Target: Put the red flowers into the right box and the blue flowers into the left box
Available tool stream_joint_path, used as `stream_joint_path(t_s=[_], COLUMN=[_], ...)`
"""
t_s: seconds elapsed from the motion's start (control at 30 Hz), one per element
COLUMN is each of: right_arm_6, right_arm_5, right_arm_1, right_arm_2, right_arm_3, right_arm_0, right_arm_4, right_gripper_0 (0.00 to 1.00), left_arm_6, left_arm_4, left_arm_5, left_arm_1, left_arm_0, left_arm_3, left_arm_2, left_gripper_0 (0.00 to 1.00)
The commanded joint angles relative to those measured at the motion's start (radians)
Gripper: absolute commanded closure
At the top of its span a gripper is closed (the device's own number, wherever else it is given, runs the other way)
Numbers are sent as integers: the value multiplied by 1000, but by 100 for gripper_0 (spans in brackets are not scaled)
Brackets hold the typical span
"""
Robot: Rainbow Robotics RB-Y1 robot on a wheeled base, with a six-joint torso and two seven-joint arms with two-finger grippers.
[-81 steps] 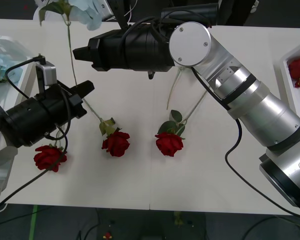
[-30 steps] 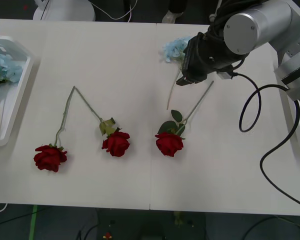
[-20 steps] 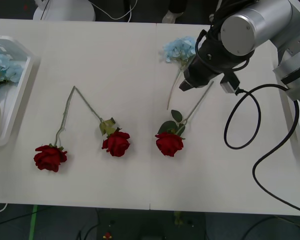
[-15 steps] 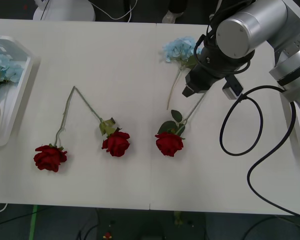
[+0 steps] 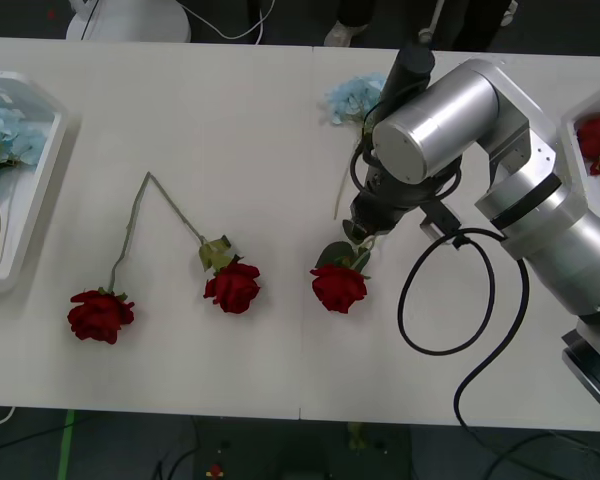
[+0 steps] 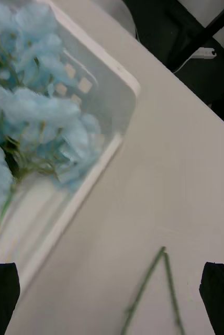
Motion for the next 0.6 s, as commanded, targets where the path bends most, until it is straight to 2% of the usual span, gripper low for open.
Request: stream_joint_path(t_s=[0.03, 0.27, 0.4, 0.6], right_arm_6=[-26, -26, -26, -26], right_arm_5=[11, 17, 39, 32], right_arm_1=[65, 108, 123, 154], right_arm_2=[-1, -45, -78, -102], right_arm_3=[-34, -33, -26, 7], right_arm_0=[52, 101, 106, 115], right_arm_4=[65, 165, 170, 205], right_gripper_0=[0, 0, 0, 0], left_arm_6=[414, 1069, 1379, 1610], left_arm_4=[-28, -59, -172, -446], left_arm_5=[85, 251, 306, 257], left_arm_1=[39, 38, 38, 38], left_arm_0=[28, 30, 30, 28], left_arm_3=[-188, -382, -453, -424], left_arm_2=[-106, -270, -416, -679], left_gripper_0=[0, 0, 0, 0])
